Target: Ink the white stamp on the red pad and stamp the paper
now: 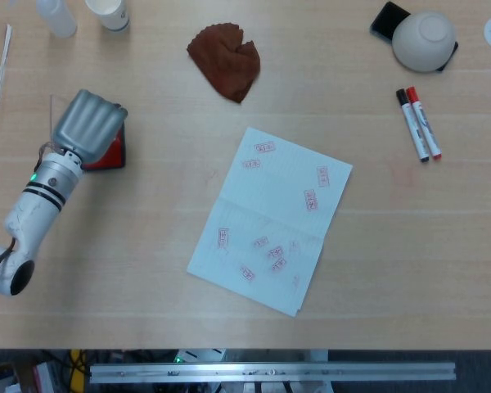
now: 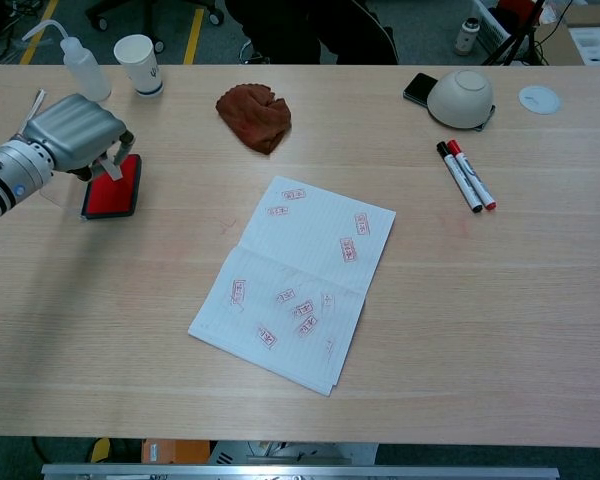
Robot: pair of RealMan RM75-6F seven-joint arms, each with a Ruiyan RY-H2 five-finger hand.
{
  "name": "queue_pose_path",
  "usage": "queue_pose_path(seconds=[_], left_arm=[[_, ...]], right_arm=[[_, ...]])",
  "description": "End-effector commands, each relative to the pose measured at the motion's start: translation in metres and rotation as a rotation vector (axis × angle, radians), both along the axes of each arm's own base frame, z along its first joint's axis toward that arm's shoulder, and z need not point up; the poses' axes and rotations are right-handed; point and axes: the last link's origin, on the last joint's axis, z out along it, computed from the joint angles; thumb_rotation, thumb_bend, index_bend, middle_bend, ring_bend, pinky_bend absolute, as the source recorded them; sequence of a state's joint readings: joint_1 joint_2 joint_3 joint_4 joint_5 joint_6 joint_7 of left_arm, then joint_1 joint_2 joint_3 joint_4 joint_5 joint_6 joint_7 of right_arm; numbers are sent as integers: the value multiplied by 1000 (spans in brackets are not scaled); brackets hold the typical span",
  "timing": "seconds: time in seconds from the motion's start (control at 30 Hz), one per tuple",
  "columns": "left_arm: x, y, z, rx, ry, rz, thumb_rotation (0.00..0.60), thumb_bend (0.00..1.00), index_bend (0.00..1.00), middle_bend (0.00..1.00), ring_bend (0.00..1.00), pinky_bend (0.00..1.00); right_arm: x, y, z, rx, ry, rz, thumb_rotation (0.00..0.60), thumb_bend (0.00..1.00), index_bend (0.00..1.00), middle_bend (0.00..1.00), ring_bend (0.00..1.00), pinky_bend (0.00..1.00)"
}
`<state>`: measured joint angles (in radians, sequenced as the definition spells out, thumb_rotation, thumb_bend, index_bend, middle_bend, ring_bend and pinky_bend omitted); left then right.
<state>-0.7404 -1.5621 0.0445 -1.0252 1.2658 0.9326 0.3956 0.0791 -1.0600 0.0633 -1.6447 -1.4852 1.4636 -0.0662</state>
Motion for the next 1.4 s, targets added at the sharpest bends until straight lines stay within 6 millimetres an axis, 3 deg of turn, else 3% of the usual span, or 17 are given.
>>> queue_pose_path(seconds=[0.03, 0.93, 1.2, 1.4], left_arm=[[-8, -1, -6, -10, 2, 5, 600, 306, 582, 1000, 1000, 1000], [-23, 8, -19, -13, 6, 34, 600, 307, 580, 1000, 1000, 1000], [-20, 11, -19, -14, 9, 35, 600, 307, 577, 1000, 1000, 1000], [-8, 13, -6, 9, -36, 6, 600, 307, 577, 1000, 1000, 1000]], right_arm=[[1, 0, -1, 2, 1, -1, 600, 280, 158, 268, 167, 291], [6, 7, 2, -14, 17, -10, 600, 280, 158, 268, 167, 290], [5, 7, 3, -20, 17, -14, 600, 280, 158, 268, 167, 291], [3, 8, 5, -23, 16, -15, 600, 280, 158, 268, 167, 291]])
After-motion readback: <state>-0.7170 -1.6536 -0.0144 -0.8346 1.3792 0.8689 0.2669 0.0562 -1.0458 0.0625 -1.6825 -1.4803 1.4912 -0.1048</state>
